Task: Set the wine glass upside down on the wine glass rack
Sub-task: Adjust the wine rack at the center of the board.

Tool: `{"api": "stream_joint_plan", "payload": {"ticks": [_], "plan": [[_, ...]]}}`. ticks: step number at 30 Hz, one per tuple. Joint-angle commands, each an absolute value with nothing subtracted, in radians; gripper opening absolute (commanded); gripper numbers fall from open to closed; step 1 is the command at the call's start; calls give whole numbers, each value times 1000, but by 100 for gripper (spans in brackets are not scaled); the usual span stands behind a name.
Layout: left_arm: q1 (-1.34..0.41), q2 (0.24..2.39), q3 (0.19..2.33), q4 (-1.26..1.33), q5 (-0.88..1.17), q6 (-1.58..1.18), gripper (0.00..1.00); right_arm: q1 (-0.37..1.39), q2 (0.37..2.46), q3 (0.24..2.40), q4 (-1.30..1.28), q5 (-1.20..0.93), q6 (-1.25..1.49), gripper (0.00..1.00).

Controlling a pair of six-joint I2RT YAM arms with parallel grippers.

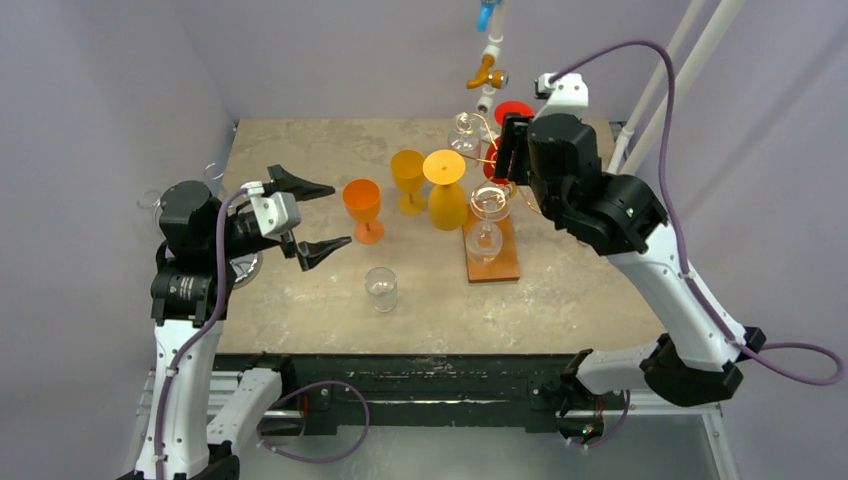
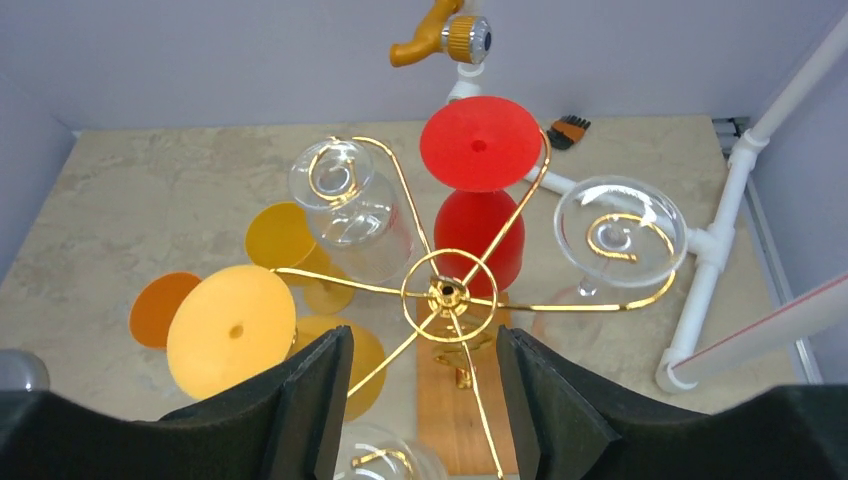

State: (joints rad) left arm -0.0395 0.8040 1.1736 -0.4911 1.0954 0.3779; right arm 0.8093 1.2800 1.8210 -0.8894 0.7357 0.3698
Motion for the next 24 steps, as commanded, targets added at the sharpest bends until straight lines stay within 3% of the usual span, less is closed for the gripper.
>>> {"api": "stream_joint_plan", "payload": {"ticks": [1, 14, 24], "plan": [[-35, 795, 1188, -524, 1097, 408, 85, 741, 1373, 1938, -944, 602, 283, 62], [-34, 800, 1200, -523, 1095, 405, 85, 643, 1432, 1938, -958, 507, 166, 50], [-34, 798, 1208, -544, 1083, 422, 86, 598, 1434, 1825, -887, 416, 163, 53]]}}
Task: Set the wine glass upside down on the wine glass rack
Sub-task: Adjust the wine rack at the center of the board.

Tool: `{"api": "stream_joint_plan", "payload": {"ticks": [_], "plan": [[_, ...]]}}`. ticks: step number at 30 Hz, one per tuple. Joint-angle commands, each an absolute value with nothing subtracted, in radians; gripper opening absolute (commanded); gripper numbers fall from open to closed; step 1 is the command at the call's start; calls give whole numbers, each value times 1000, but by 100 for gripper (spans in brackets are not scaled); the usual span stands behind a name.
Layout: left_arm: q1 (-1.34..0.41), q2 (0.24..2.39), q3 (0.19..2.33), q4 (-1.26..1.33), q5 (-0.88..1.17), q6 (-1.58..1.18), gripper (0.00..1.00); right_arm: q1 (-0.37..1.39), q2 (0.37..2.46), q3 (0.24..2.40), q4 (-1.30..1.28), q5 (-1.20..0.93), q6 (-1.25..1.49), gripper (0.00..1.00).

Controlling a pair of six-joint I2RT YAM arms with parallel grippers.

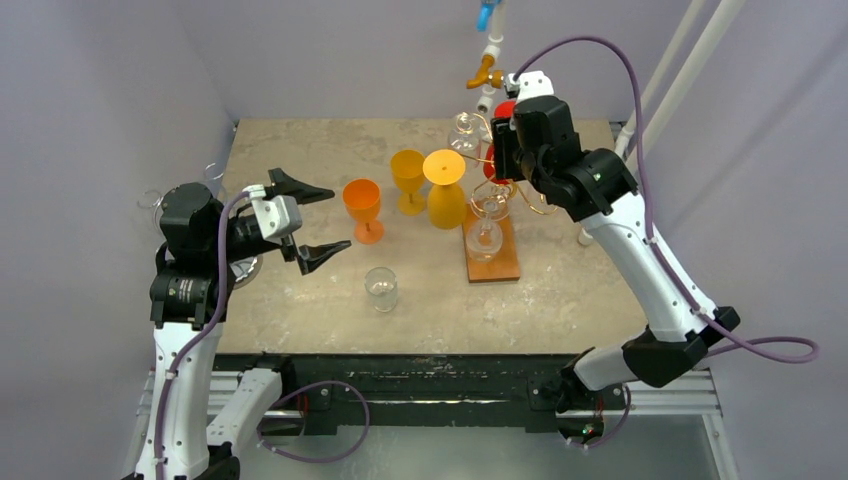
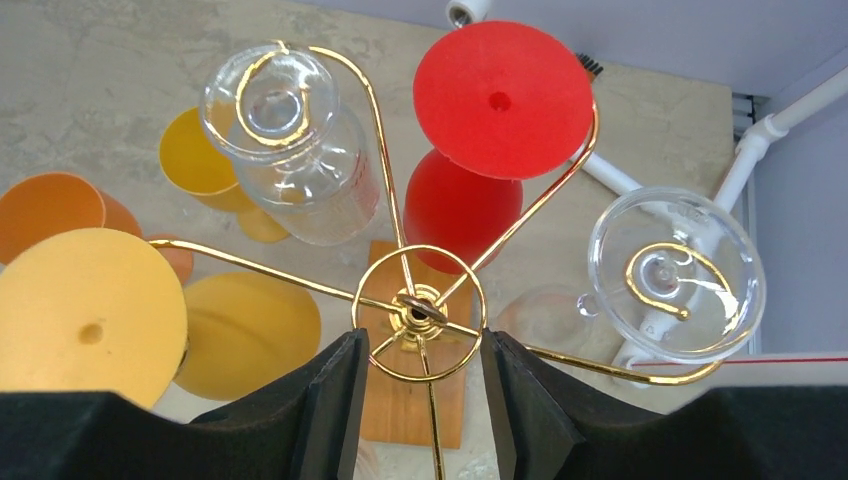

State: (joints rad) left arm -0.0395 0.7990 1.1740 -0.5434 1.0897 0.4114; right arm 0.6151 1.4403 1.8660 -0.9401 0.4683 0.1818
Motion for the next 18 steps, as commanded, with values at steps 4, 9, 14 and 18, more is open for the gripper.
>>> {"api": "stream_joint_plan", "payload": {"ticks": [4, 9, 14, 18], "plan": [[-34, 800, 1205, -541, 1083, 426, 87, 595, 1419, 1778, -877, 391, 178, 59], [-34, 799, 1203, -541, 1079, 427, 87, 594, 1413, 1745, -835, 403, 167, 59], [-34, 796, 1210, -551, 1072, 441, 88, 592, 1448, 1769, -832, 402, 163, 57], [-34, 797, 1216, -556, 1071, 449, 88, 588, 1471, 1785, -836, 396, 156, 53]]}}
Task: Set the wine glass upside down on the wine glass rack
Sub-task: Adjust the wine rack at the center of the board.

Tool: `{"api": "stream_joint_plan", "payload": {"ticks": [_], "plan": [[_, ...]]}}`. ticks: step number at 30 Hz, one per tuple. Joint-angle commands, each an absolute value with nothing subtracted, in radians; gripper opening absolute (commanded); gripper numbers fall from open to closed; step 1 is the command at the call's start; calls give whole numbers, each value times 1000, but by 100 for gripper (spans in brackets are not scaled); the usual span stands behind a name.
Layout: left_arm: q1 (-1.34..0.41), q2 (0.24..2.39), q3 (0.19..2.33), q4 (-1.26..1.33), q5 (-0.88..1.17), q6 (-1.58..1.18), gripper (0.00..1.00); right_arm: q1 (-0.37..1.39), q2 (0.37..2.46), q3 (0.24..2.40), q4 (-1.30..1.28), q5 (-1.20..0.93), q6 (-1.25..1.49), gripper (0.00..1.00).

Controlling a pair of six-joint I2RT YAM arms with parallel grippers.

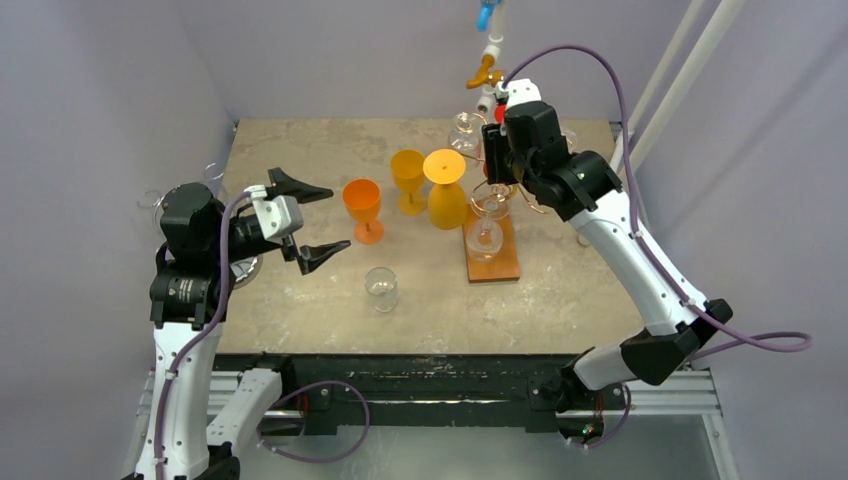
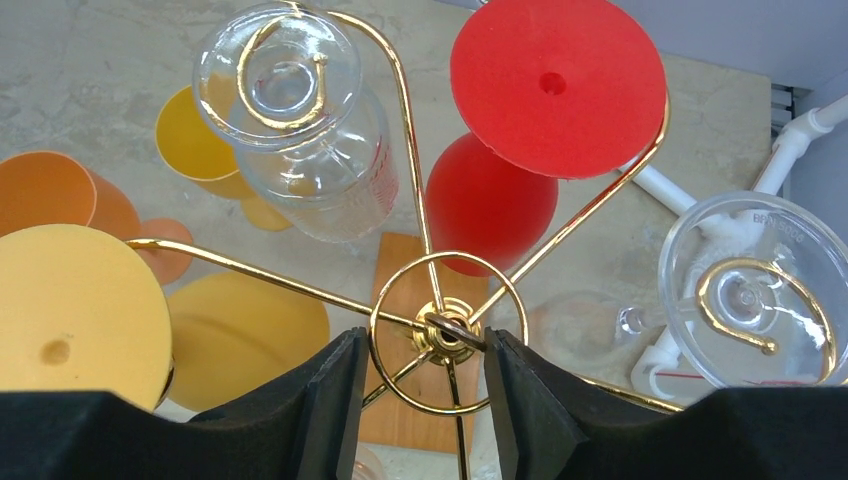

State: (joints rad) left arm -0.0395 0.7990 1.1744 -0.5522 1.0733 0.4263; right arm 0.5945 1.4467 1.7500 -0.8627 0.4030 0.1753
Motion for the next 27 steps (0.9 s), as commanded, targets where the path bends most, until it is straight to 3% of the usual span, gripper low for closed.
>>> {"api": "stream_joint_plan", "payload": {"ticks": [1, 5, 15, 20, 27], "plan": [[-34, 798, 1217, -553, 1071, 449, 88, 588, 1476, 1787, -838, 391, 156, 52], [-35, 802, 1221, -552, 1072, 449, 89, 588, 1480, 1770, -840, 385, 157, 48], [-35, 805, 1221, -537, 1075, 440, 89, 588, 1480, 1711, -814, 381, 223, 22], [-34, 804, 1220, -533, 1082, 435, 89, 588, 1460, 1687, -784, 450, 271, 0], [-34, 799, 1219, -531, 1085, 433, 89, 590, 1420, 1658, -771, 558, 363, 0]]}}
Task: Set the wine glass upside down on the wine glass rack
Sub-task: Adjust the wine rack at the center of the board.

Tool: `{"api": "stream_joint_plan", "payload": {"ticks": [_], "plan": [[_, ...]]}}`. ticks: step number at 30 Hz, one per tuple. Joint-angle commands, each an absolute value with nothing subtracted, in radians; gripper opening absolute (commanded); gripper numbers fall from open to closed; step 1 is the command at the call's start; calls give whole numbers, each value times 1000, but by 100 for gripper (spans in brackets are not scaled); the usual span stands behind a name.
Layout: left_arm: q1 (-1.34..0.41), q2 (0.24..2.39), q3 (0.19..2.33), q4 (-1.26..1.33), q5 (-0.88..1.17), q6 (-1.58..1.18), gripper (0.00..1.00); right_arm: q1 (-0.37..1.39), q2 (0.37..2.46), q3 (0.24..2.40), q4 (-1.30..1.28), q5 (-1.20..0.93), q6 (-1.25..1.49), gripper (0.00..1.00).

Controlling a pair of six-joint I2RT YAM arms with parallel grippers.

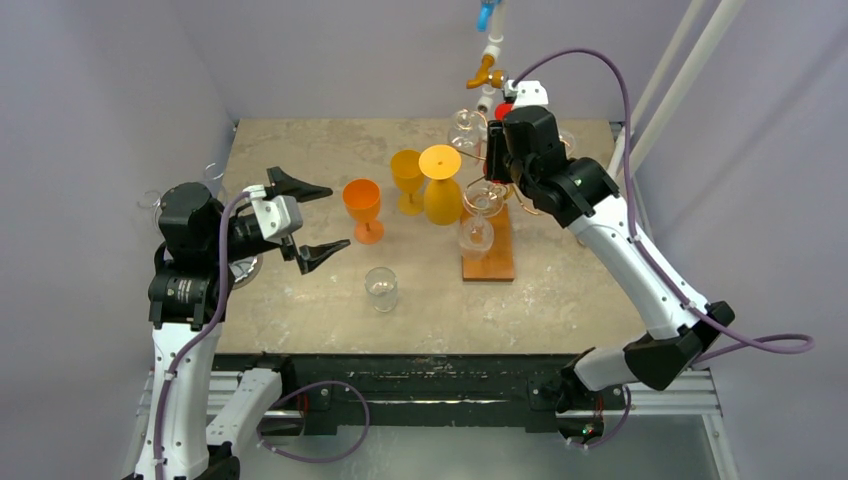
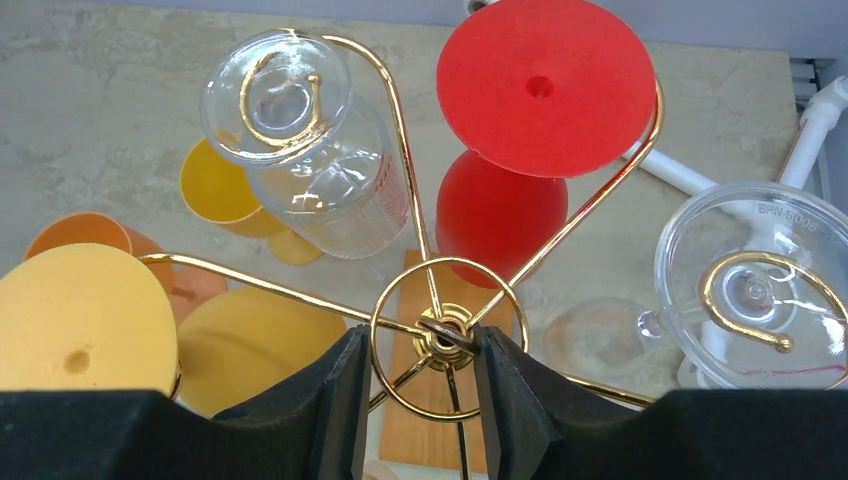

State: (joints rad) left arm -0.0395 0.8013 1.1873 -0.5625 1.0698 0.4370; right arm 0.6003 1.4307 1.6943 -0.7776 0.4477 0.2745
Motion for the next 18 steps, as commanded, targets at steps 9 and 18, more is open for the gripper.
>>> {"api": "stream_joint_plan", "payload": {"ticks": [9, 18], "plan": [[-34, 792, 1210, -533, 1089, 435, 89, 637, 1352, 1589, -719, 652, 479, 0], [-35, 784, 1210, -546, 1091, 447, 89, 688, 1344, 1584, -731, 695, 508, 0]]}}
